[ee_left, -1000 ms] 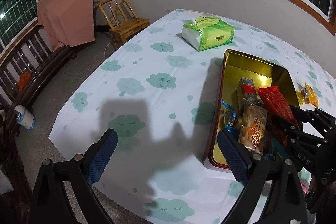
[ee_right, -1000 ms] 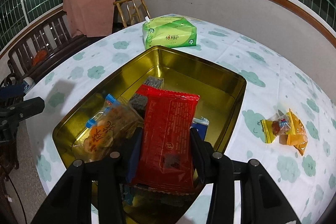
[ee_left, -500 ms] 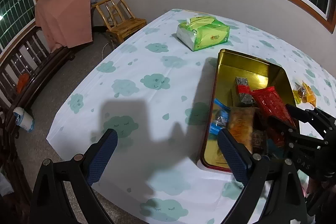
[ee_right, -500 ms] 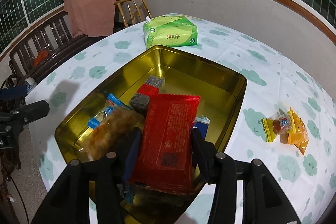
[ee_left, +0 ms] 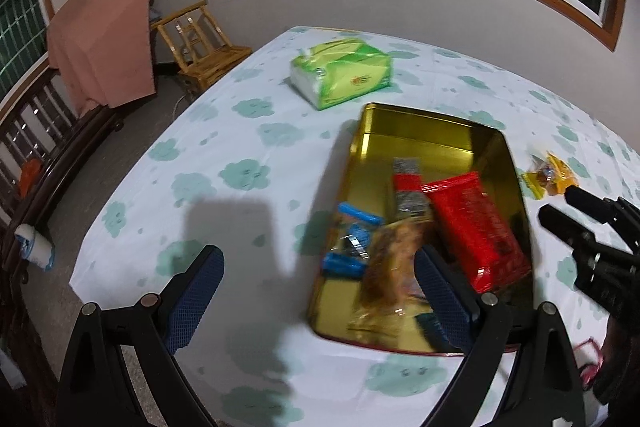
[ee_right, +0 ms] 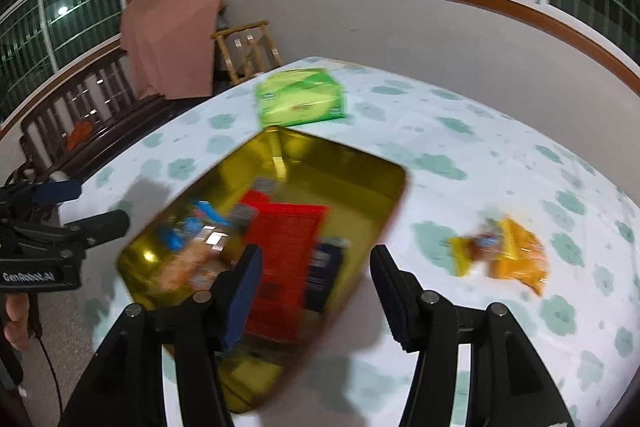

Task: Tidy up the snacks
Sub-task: 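Carry the red snack packet over the tin and open the right tool, then grasp the orange snack packet on the cloth with the right tool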

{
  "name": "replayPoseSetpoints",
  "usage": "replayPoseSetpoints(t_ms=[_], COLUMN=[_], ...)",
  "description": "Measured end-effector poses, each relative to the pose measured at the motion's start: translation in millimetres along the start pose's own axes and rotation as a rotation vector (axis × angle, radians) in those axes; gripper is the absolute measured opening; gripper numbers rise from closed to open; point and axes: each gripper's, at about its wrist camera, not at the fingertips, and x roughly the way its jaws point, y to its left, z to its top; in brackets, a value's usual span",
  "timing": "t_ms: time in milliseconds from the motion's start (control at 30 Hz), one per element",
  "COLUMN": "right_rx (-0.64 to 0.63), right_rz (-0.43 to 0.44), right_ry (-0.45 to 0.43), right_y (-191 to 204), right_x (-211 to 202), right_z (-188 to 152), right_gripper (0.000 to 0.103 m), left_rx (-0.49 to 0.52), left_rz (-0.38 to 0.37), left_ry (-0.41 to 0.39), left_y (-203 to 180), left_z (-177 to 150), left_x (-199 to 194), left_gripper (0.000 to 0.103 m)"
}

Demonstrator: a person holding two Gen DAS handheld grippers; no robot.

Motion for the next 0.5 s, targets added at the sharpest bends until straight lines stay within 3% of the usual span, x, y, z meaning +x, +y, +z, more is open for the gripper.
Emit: replayPoseSetpoints(t_ms=[300,500], right_rx=[0.194,0.287], right_rz=[-0.170,-0.199], right_ry=[0.041,0.065], right_y=[-120,-168], right_x=[0,20], right_z=[-21,-22], right_gripper=[0.057,0.057], left_rx=[0.065,0.100], left_rz=[-0.047,-0.081], left_ry=[-0.001,-0.003], left_y=[-51,-82], left_z=[15,25], left_x=[12,19], left_gripper=[0.095,0.095])
